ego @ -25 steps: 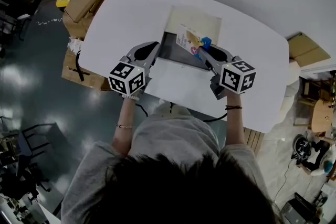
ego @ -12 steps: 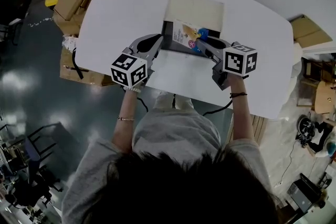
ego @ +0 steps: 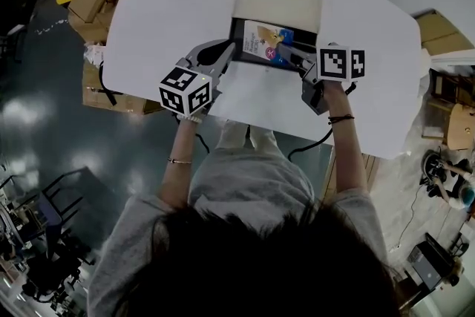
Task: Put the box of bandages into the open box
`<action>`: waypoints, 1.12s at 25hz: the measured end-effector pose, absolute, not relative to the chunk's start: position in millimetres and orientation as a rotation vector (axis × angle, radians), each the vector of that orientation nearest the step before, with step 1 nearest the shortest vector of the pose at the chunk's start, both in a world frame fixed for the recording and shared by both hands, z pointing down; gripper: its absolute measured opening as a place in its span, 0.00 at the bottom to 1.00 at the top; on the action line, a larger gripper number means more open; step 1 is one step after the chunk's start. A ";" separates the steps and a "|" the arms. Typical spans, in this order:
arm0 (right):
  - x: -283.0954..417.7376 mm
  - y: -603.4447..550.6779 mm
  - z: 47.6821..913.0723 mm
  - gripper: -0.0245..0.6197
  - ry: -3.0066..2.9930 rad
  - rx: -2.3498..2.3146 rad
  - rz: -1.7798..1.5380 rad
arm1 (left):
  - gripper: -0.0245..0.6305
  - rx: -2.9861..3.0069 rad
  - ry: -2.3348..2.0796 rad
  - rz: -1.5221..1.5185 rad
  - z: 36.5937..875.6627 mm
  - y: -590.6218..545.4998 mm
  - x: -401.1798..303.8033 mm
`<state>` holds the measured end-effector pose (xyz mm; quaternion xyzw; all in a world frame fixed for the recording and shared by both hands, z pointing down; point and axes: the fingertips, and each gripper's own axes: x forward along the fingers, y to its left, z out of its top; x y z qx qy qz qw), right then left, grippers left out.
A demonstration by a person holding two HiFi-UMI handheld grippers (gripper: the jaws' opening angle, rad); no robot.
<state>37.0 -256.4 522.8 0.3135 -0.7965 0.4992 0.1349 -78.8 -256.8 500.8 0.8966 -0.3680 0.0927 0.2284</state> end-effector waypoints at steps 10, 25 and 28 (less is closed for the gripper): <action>30.7 -258.5 533.6 0.19 -2.199 0.856 1.580 | 0.03 2.465 -0.997 0.252 503.5 -255.8 -71.9; 28.3 -265.4 550.4 0.20 -2.063 0.827 1.802 | 0.03 2.461 -0.974 0.244 506.1 -256.9 -69.1; 27.6 -267.8 554.3 0.20 -2.049 0.827 1.835 | 0.03 2.460 -0.970 0.242 508.5 -257.8 -69.4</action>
